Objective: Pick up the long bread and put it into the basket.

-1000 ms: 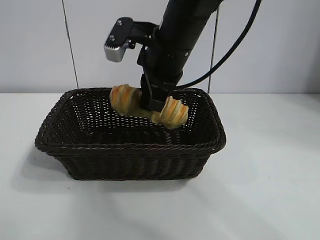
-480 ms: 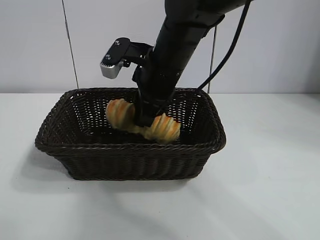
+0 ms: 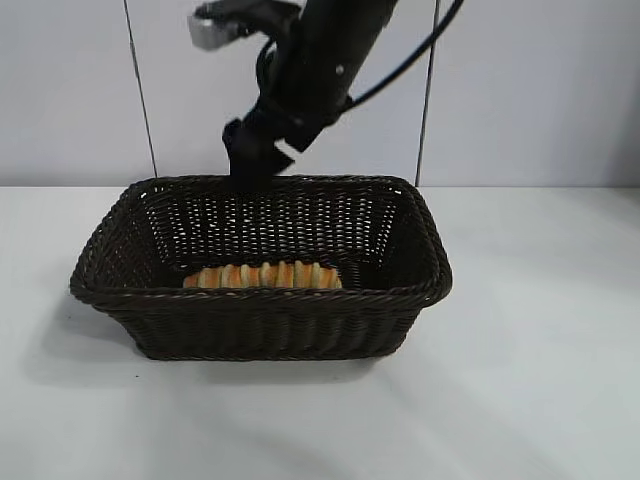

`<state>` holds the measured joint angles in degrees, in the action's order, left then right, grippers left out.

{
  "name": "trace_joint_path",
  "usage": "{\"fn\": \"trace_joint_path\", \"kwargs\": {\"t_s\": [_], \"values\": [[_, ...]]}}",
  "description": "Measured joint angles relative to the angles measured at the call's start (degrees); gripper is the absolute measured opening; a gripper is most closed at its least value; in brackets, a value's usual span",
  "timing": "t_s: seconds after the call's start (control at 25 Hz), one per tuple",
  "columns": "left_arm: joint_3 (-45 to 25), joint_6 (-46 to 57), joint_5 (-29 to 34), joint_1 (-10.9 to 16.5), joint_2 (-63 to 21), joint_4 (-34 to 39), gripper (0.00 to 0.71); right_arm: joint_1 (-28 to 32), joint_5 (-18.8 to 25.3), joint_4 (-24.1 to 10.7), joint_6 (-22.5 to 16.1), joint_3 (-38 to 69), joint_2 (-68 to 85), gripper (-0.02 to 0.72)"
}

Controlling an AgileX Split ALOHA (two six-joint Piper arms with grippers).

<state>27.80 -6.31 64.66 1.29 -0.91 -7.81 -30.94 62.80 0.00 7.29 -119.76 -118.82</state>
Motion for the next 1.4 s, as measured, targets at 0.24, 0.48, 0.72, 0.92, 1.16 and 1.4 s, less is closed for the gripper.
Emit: {"fn": "trace_joint_path", "kwargs": {"t_s": [0.24,0.48,0.72,0.92,1.16,1.4], "values": [[0.0,0.0,0.0,0.0,0.0,0.0,0.695,5.05,6.86,-2.54,-8.27,-7.43,0.19,0.694],[0.0,0.0,0.0,0.0,0.0,0.0,0.695,12.4,8.67,-5.32,-9.25,-7.94,0.19,0.694],[0.0,0.0,0.0,0.0,0.0,0.0,0.695,22.51,8.79,-5.74,-10.26,-7.94,0.19,0.694],[0.0,0.0,0.0,0.0,0.0,0.0,0.695,30.83,8.81,-5.75,-9.11,-7.94,1.04,0.694],[0.0,0.0,0.0,0.0,0.0,0.0,0.695,38.91,8.86,-4.55,-6.96,-4.74,4.79,0.694],[0.0,0.0,0.0,0.0,0.0,0.0,0.695,42.73,9.24,0.0,-5.92,0.96,12.87,0.694]]}}
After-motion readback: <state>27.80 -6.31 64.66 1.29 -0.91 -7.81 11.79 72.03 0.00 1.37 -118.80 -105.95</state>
